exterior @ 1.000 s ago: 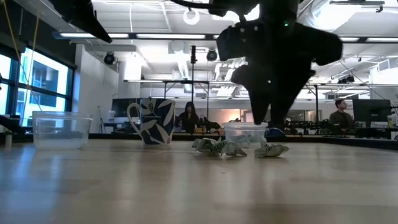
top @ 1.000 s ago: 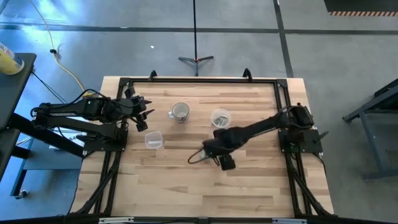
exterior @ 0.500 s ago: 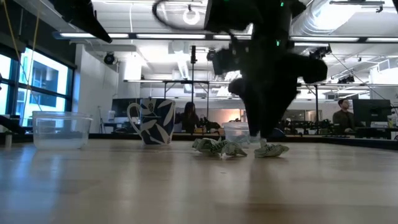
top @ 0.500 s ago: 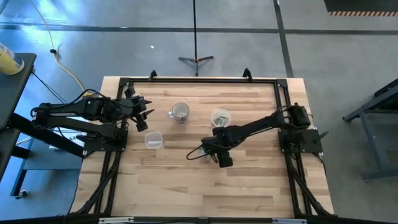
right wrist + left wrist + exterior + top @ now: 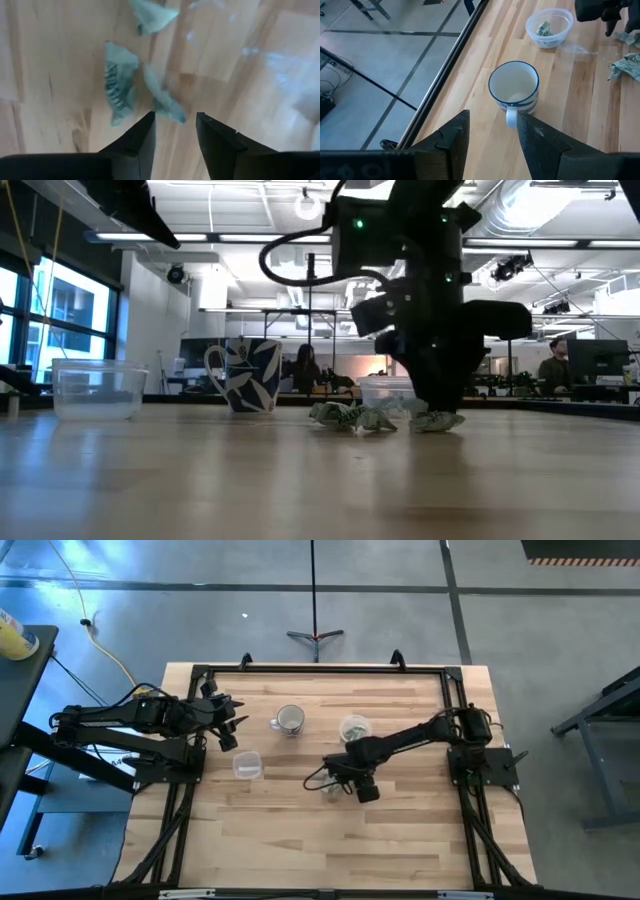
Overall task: Pick and place Stevia / Truvia into bins
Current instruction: Put the white stevia packet into the transparent container
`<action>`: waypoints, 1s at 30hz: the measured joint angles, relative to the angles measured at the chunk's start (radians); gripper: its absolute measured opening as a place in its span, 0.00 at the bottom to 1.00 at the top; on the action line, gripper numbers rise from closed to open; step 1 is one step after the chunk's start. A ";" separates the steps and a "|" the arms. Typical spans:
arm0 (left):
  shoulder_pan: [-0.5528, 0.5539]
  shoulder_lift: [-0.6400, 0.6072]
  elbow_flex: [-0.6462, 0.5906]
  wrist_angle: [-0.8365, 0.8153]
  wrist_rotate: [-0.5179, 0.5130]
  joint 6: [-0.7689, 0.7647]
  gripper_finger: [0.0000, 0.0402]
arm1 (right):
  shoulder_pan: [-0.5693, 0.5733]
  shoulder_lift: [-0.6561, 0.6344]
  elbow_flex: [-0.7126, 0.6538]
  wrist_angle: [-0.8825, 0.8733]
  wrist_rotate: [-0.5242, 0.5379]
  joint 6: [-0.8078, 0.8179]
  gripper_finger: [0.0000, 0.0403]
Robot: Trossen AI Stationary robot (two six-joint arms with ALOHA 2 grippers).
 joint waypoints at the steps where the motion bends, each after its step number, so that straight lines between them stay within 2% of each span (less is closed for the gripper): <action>1: 0.000 0.000 0.000 0.000 0.000 0.000 0.50 | -0.002 0.000 -0.004 0.001 -0.012 0.000 0.32; 9: 0.000 0.000 0.000 0.000 0.000 0.000 0.50 | -0.003 0.000 -0.007 0.103 -0.023 0.007 0.30; 13: 0.000 0.000 0.000 0.000 0.000 0.000 0.50 | -0.003 0.000 -0.007 0.096 -0.027 0.029 0.30; 16: 0.000 0.000 0.000 0.000 0.000 0.000 0.50 | -0.007 0.000 -0.007 0.086 -0.019 0.045 0.24; 22: 0.000 0.000 0.000 0.000 0.000 0.000 0.50 | -0.010 0.000 0.011 0.050 0.043 0.091 0.03; 26: 0.000 0.000 0.000 0.000 0.000 0.000 0.50 | -0.009 -0.012 0.095 -0.032 0.110 0.170 0.03; 30: 0.000 0.000 0.000 0.000 0.000 0.000 0.50 | -0.016 -0.082 0.163 -0.084 0.145 0.294 0.01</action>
